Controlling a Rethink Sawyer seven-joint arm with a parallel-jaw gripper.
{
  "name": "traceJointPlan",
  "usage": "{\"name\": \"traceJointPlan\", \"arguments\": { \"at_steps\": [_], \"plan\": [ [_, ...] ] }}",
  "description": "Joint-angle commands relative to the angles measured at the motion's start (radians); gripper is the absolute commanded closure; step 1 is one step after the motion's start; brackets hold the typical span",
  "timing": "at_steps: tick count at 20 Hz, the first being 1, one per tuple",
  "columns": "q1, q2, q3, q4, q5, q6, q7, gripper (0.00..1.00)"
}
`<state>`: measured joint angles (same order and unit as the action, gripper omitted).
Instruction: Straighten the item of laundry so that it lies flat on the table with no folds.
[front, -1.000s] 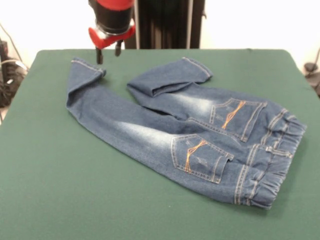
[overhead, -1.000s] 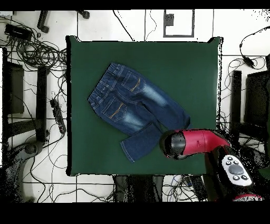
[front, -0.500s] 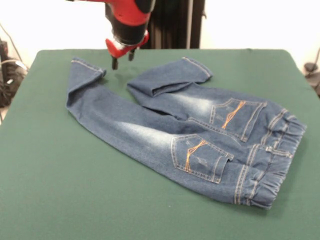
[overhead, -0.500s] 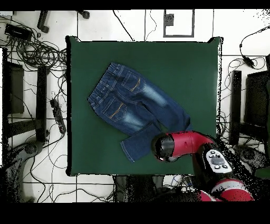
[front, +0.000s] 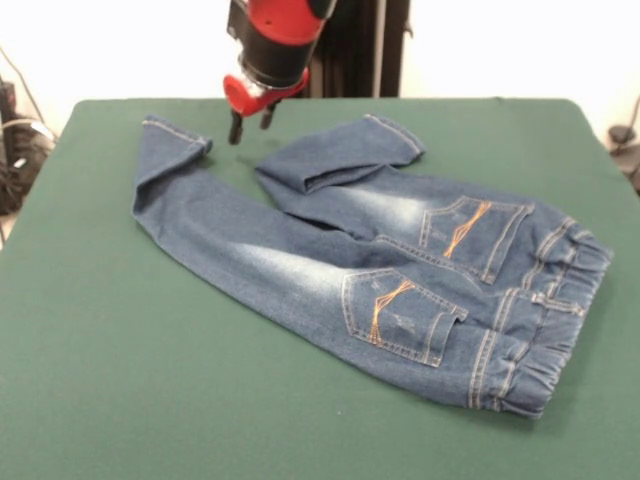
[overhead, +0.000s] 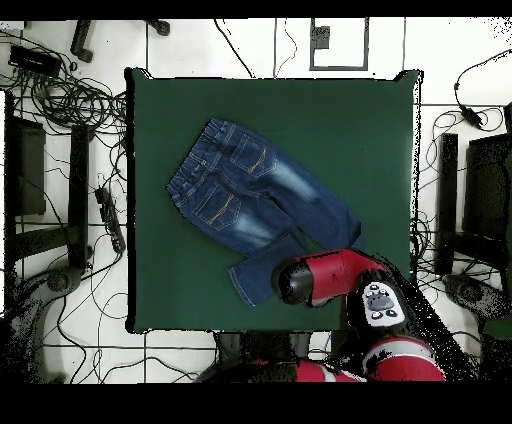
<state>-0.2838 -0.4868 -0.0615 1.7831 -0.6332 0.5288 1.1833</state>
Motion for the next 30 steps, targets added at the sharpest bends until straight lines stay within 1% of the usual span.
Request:
{"name": "traceJointPlan", "arguments": {
  "at_steps": [1,8,12,15,17,20,22,25,26,28,30],
  "plan": [
    [0.003,-0.033,0.022,-0.032,0.021,-0.092,0.193,0.00],
    [-0.021,0.036,0.024,-0.074,-0.007,-0.176,0.188,0.00],
    [-0.024,0.038,0.026,-0.070,-0.004,-0.183,0.178,0.00],
    [-0.056,0.029,0.053,-0.062,0.011,-0.173,0.145,0.00],
    [-0.059,0.038,0.049,-0.068,0.004,-0.181,0.143,0.00],
    [-0.086,0.050,0.066,-0.065,0.000,-0.198,0.130,0.00],
    [-0.077,0.059,0.060,-0.071,-0.012,-0.216,0.138,0.00],
    [-0.083,0.033,0.065,-0.052,-0.017,-0.205,0.123,0.00],
    [-0.105,0.010,0.082,-0.037,-0.011,-0.186,0.098,0.00],
    [-0.135,-0.007,0.104,-0.026,-0.002,-0.166,0.070,0.00],
    [-0.152,0.004,0.122,-0.029,0.009,-0.160,0.065,0.00]
  ]
}}
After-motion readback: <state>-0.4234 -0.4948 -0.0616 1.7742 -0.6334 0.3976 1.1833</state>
